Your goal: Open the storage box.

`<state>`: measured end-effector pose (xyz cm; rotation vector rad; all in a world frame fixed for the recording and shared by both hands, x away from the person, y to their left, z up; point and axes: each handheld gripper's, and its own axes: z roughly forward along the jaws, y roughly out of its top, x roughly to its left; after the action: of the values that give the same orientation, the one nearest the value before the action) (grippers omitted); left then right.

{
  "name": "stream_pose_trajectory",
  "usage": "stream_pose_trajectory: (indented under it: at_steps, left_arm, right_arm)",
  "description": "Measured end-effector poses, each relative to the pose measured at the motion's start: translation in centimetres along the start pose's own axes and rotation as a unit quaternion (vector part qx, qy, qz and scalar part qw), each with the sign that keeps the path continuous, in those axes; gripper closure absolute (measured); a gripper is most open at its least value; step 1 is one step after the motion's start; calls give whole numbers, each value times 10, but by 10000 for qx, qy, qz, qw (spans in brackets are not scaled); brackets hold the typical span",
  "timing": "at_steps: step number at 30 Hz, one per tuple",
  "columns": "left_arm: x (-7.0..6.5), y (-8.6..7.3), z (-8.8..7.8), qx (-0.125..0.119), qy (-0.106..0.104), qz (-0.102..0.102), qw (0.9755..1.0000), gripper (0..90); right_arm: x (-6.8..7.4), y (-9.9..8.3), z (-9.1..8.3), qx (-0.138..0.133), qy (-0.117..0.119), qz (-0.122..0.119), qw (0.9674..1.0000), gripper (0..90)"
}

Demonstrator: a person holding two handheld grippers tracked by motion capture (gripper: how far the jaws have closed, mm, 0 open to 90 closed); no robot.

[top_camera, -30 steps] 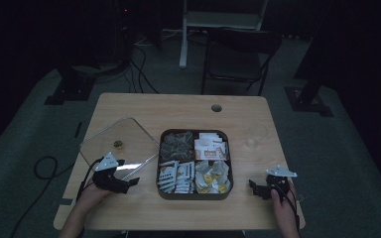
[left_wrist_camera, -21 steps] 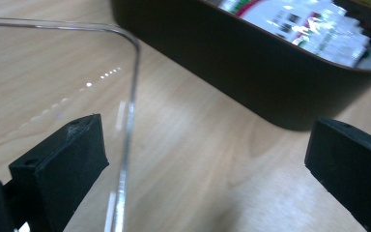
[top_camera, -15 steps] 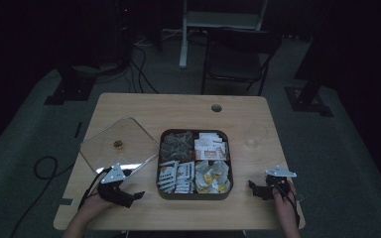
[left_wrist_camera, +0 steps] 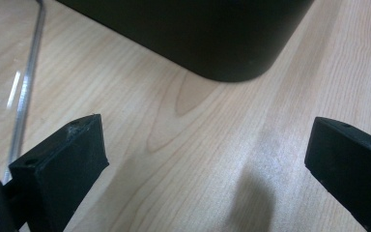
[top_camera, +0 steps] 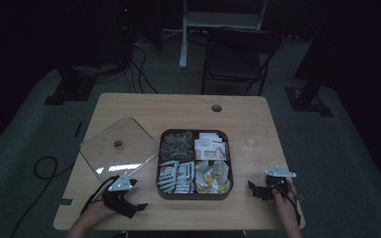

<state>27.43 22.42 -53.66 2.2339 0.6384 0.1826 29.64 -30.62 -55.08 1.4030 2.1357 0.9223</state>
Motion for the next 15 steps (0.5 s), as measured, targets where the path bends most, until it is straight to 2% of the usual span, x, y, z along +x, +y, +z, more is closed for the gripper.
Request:
stream_pose_trajectory:
  at_steps: [8,15]
  left_arm:
    - [1,-2,8,179,-63,73,9998,16]
    - [0,-3,10,244,1,163,9996,18]
  right_arm:
    - [0,0,0,-3,4,-3,10000,114]
    - [0,0,0,-3,5,-4,10000,114]
